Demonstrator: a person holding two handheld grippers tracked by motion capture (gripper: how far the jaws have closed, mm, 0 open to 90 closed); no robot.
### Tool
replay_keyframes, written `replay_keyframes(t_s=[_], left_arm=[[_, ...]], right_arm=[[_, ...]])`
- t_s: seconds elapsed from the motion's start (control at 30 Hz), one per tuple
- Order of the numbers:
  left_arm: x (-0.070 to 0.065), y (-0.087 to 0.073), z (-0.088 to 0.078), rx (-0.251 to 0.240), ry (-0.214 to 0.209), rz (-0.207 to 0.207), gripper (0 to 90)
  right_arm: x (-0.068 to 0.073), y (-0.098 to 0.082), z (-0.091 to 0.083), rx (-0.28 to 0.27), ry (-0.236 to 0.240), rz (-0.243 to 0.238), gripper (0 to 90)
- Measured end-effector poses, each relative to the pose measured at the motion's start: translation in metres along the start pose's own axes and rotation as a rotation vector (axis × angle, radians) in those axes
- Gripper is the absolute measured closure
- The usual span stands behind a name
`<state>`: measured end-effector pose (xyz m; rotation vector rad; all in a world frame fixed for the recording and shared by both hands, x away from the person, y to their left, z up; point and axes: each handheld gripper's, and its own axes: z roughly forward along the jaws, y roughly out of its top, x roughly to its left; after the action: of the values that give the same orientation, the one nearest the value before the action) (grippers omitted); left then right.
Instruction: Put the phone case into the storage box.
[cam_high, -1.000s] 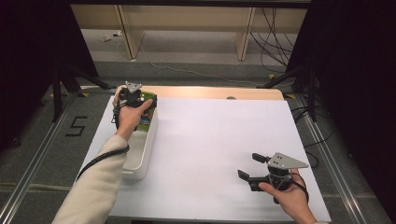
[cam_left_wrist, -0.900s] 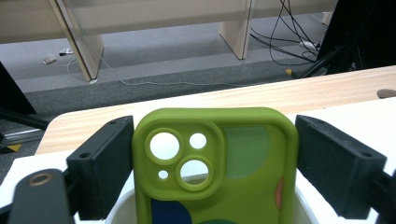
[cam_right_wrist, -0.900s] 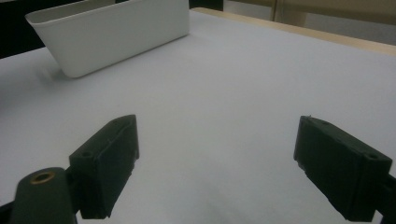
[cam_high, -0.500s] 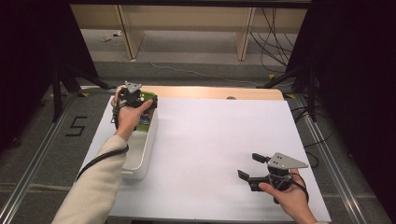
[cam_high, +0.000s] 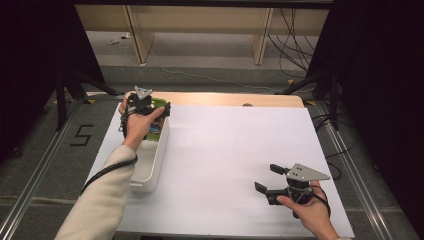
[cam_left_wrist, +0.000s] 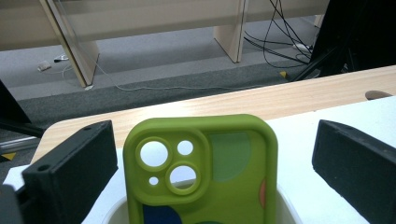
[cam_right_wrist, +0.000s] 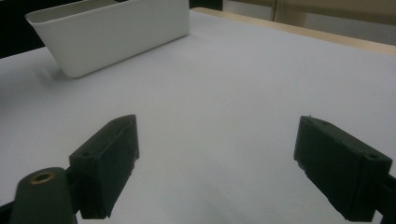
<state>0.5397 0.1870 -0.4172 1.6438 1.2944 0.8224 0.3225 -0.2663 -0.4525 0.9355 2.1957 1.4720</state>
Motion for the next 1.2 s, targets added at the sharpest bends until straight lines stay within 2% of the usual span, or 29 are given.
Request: replay_keyframes(t_s=[0.6, 1.2], left_arm=[[0.001, 0.003, -0.008, -0.001, 0.011, -0.002, 0.0], [-0.004, 0.006, -0.020, -0.006, -0.018, 0.005, 0.0]], right_arm=[[0.000, 0.000, 0.000, 0.000, -0.002, 0.000, 15.1], [0.000, 0.000, 0.000, 0.001, -0.006, 0.001, 15.1]])
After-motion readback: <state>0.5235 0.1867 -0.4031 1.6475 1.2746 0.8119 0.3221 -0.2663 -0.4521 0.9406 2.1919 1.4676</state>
